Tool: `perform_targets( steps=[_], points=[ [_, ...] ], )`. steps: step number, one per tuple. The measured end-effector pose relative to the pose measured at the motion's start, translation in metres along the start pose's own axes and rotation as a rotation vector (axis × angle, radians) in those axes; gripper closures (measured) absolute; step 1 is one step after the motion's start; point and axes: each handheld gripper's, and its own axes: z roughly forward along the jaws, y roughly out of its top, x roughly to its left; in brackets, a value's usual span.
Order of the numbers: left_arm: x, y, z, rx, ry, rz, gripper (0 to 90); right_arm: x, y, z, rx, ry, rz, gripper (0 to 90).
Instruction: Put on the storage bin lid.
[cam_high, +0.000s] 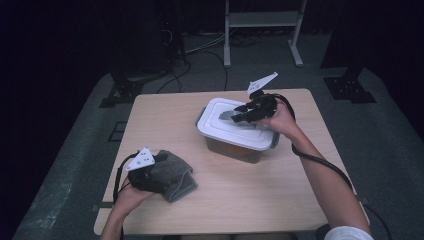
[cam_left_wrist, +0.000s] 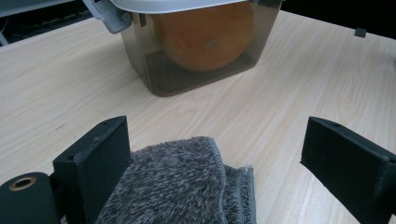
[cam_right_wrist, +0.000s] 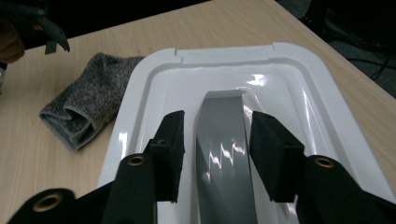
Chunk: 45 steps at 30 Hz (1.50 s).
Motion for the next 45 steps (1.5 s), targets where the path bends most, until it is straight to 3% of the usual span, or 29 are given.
perform_targets(
  steps=[5, 15, 31, 45],
  points=[
    [-0.001, 0.001, 0.0, 0.001, 0.0, 0.004, 7.3, 0.003, -0.003, -0.013, -0.032, -0.001, 0.01, 46.5],
    [-0.003, 0.002, -0.001, -0.006, -0.006, 0.007, 7.4, 0.016, -0.012, -0.047, -0.076, -0.029, 0.002, 44.5],
    [-0.004, 0.0, -0.001, 0.003, 0.003, 0.007, 7.0, 0.033, -0.036, -0.083, -0.08, -0.056, 0.002, 41.3],
    [-0.005, 0.0, -0.001, 0.007, 0.005, 0.008, 7.0, 0.04, -0.072, -0.112, -0.109, -0.084, 0.055, 40.1]
  ],
)
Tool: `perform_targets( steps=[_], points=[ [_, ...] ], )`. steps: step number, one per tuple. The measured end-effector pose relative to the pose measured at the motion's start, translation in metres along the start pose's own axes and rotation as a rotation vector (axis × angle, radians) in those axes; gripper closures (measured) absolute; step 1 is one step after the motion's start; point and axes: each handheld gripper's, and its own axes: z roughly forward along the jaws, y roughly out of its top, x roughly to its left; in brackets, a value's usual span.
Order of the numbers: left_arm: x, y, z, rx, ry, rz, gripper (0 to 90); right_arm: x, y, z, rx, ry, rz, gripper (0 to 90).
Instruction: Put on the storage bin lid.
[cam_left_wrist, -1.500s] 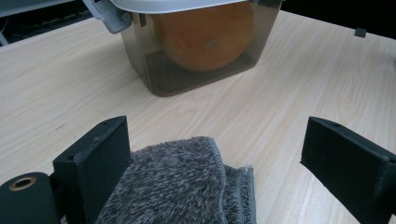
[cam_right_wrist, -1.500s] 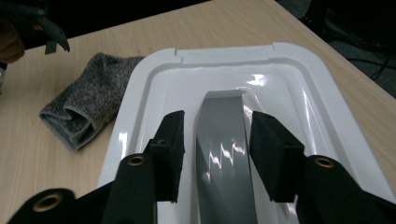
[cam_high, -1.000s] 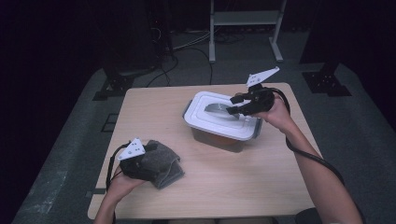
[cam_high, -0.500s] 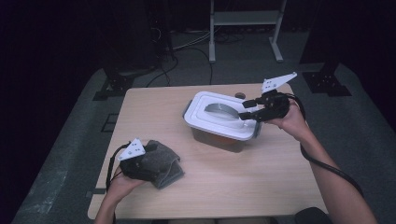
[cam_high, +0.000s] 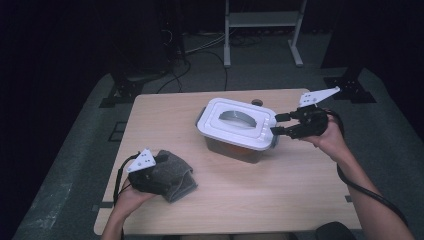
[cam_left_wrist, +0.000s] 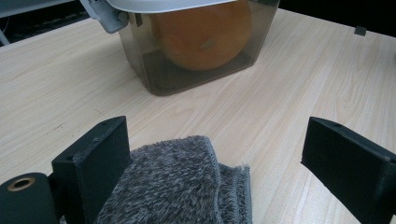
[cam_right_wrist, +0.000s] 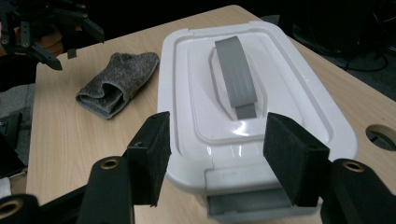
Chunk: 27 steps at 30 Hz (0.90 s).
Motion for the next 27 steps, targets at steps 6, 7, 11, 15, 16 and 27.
perform_targets(
  steps=[6, 7, 11, 15, 16, 27],
  points=[
    [0.0, 0.0, 0.0, 0.0, 0.0, -0.002, 7.0, -0.003, -0.018, -0.013, -0.016, -0.012, 0.037, 40.0],
    [0.0, 0.0, 0.001, 0.0, -0.001, -0.002, 7.0, -0.004, -0.021, -0.014, -0.016, -0.015, 0.045, 40.0],
    [0.0, 0.0, 0.0, -0.001, 0.001, -0.002, 7.0, -0.006, -0.031, -0.02, -0.012, -0.026, 0.063, 39.9],
    [0.0, 0.0, 0.0, 0.001, 0.002, -0.002, 7.0, -0.007, -0.039, -0.024, -0.007, -0.031, 0.081, 39.8],
    [0.0, 0.0, 0.0, 0.001, 0.001, -0.002, 7.0, -0.007, -0.041, -0.025, -0.008, -0.03, 0.085, 39.8],
    [0.0, 0.0, -0.001, -0.009, -0.001, -0.008, 6.9, -0.005, -0.065, -0.028, 0.01, -0.028, 0.119, 39.3]
  ],
)
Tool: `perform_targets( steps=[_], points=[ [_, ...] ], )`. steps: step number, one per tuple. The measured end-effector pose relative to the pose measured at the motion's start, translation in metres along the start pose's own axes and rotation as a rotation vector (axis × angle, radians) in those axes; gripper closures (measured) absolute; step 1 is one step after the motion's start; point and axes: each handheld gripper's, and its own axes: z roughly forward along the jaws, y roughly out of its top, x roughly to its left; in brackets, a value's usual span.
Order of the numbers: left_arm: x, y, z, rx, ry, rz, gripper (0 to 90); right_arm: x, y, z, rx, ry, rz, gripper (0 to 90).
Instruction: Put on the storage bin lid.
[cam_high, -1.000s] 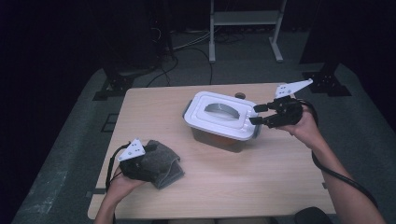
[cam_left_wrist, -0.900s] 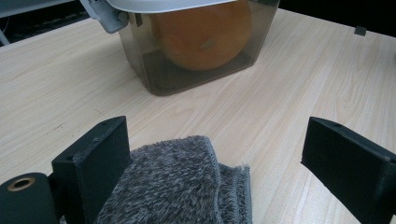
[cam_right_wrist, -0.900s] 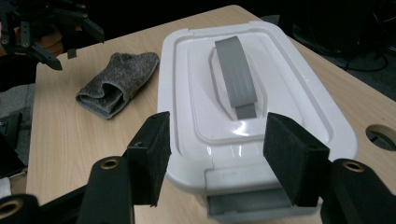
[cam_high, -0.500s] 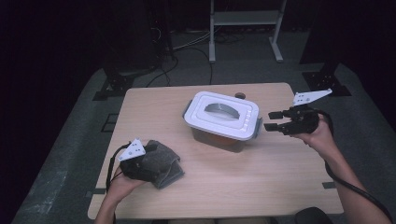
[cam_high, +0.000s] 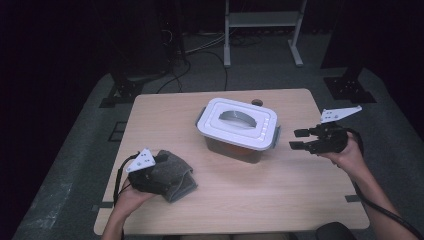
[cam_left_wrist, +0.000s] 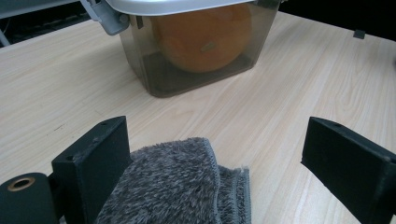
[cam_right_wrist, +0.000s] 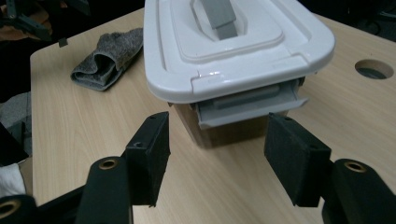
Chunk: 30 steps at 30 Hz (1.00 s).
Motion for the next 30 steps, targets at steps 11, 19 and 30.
perform_targets(
  steps=[11, 19, 30],
  points=[
    [0.0, 0.0, 0.0, -0.003, -0.002, -0.005, 6.9, 0.0, -0.023, 0.001, 0.01, 0.006, 0.037, 39.2],
    [0.001, -0.001, 0.0, 0.001, 0.0, -0.004, 6.9, -0.001, -0.036, 0.006, 0.007, 0.019, 0.059, 39.0],
    [0.001, -0.001, -0.001, 0.0, 0.002, -0.005, 6.6, 0.0, -0.054, 0.01, 0.009, 0.029, 0.093, 38.9]
  ],
)
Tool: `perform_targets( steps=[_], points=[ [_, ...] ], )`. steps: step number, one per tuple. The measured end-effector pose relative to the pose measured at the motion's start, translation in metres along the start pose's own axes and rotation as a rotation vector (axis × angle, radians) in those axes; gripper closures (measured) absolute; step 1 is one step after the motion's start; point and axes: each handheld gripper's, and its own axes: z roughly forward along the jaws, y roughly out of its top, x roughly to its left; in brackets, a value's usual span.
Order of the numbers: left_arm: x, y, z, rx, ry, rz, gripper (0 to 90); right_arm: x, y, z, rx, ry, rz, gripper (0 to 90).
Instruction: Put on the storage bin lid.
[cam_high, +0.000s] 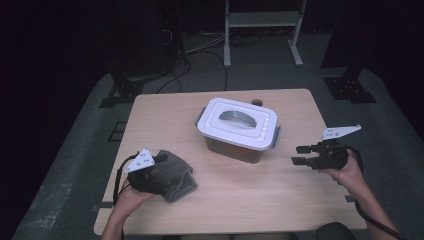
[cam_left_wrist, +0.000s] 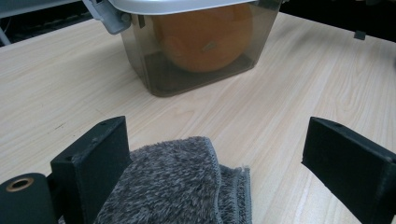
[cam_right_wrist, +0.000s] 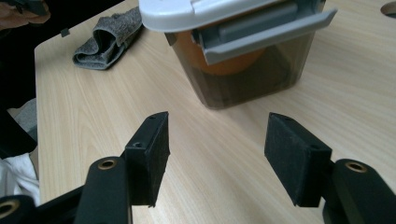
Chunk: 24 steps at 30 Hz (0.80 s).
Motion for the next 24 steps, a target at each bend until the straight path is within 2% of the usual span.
perform_targets(
  steps=[9, 24],
  points=[
    [0.0, 0.0, 0.001, 0.003, -0.002, 0.003, 6.6, -0.002, -0.018, 0.005, -0.005, 0.012, 0.036, 38.9],
    [-0.001, 0.0, 0.002, 0.007, -0.009, 0.005, 6.5, 0.0, -0.034, 0.004, 0.002, 0.019, 0.057, 38.4]
  ],
)
